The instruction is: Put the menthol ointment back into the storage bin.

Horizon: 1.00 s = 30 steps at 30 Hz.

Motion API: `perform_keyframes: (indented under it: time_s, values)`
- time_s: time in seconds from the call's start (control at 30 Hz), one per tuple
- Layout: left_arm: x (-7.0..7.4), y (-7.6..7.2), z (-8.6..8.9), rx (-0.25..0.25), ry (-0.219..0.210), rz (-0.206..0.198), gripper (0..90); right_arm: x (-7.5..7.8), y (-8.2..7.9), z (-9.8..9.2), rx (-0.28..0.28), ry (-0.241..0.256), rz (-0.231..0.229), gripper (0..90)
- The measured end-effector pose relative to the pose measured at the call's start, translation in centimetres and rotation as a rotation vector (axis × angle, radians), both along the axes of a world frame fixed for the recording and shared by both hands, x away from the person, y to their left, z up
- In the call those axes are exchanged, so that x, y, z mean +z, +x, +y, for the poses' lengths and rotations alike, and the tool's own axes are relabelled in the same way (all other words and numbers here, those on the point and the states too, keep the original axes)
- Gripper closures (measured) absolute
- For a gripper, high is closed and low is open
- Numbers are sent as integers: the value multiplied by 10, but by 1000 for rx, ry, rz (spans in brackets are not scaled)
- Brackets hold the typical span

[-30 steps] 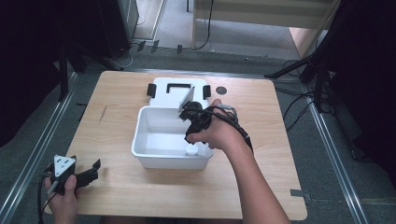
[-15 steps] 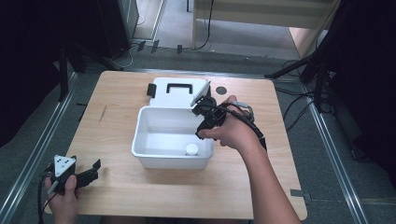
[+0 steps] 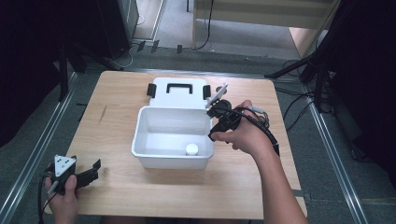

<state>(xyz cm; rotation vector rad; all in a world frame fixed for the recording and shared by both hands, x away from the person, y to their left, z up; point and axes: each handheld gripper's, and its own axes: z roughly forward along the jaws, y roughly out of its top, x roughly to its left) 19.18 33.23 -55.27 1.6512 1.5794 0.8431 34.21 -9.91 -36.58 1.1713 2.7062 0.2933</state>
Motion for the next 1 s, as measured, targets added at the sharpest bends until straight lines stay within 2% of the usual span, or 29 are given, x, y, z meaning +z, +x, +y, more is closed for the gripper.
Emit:
perform_keyframes:
  time_s: [0.27, 0.43, 1.0]
  values:
    - [0, 0, 0, 2, 0, -5, 144, -7, -3, -17, -29, 17, 4, 372]
    - [0, 0, -1, 1, 5, -4, 144, -17, -8, -35, -47, 37, 10, 372]
    - [0, 0, -2, 0, 15, -1, 144, -65, -27, -93, -140, 83, 49, 369]
